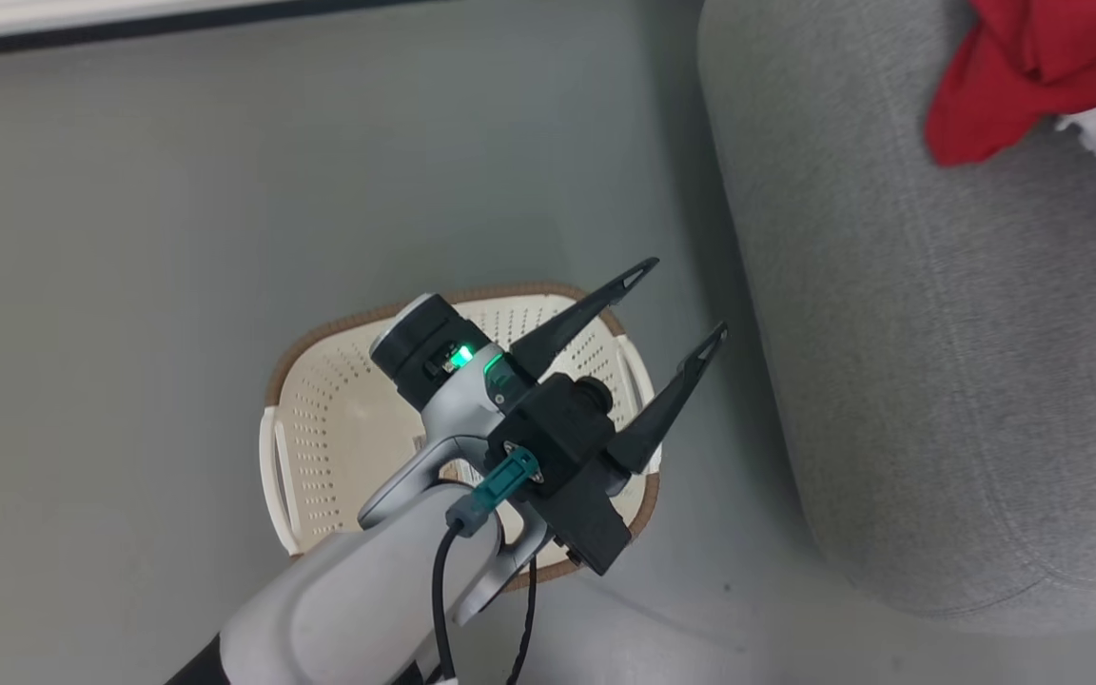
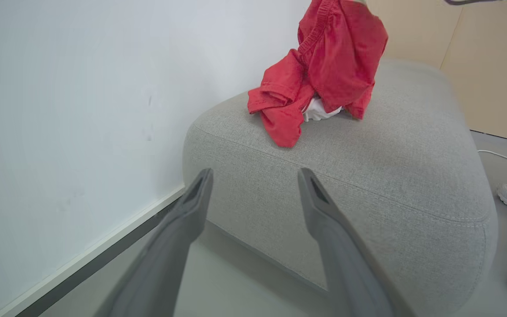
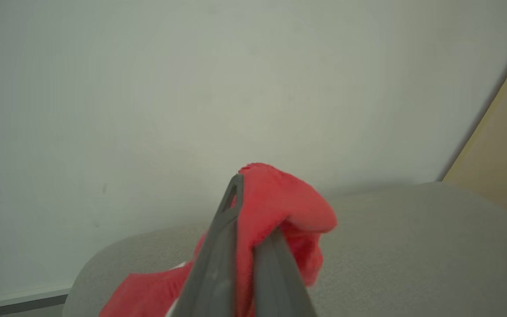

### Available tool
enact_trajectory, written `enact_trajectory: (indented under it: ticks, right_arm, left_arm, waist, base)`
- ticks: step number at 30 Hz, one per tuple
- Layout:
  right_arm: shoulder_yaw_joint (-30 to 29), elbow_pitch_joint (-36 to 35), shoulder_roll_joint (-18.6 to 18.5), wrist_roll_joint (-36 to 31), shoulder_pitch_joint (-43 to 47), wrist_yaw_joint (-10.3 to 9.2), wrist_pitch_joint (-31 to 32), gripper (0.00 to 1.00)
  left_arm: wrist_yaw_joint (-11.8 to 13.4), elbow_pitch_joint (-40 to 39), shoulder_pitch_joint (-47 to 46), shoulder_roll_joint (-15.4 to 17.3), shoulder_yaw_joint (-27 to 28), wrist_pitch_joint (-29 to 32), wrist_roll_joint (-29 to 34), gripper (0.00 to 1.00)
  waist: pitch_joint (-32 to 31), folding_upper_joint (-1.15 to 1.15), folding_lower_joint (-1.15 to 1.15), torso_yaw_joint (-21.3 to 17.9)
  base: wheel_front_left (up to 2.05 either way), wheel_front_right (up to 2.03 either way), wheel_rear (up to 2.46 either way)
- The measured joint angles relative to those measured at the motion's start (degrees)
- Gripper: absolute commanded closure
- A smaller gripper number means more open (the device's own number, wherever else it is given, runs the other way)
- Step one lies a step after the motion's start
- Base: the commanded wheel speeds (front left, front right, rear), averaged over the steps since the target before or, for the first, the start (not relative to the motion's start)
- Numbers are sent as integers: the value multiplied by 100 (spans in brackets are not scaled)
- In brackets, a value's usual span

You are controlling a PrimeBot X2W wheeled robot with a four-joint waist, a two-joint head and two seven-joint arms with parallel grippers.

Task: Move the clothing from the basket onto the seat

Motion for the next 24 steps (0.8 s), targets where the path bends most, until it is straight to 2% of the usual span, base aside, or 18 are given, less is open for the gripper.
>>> enact_trajectory:
  ticks: [7,12,13,14,15,16,24]
  right_arm:
    - [188,672,379,0,-16,-30,-105,100]
    - [335,1004,490,-59,-102,73,-259,100]
    - [359,1047,525,-63,-118,79,-305,88]
    - [385,1083,564,-79,-127,79,-339,62]
    - [410,1121,593,-98,-127,85,-365,43]
    - [453,1192,602,-110,-138,135,-404,0]
    - [684,1466,698,-214,-219,321,-725,0]
  left_arm:
    - [12,20,-34,88,52,0,1,0]
    - [52,92,-33,162,96,-1,7,0]
    - [56,111,-31,187,113,-4,7,0]
    - [58,133,-29,211,136,-7,7,0]
    - [59,153,-24,225,148,-8,7,0]
    - [64,168,-18,233,153,-8,7,0]
    - [153,301,123,229,298,-59,-100,0]
  waist:
    - [433,0,-1,98]
    - [529,0,-1,88]
    - [522,0,-1,71]
    - [511,0,-2,48]
    - [496,0,-2,23]
    - [480,0,-2,-1]
    - [292,-1,-2,-174]
  base:
    - [0,0,0]
    - [0,0,0]
    - [0,0,0]
    - [0,0,0]
    - [0,0,0]
    - [0,0,0]
    - [0,0,0]
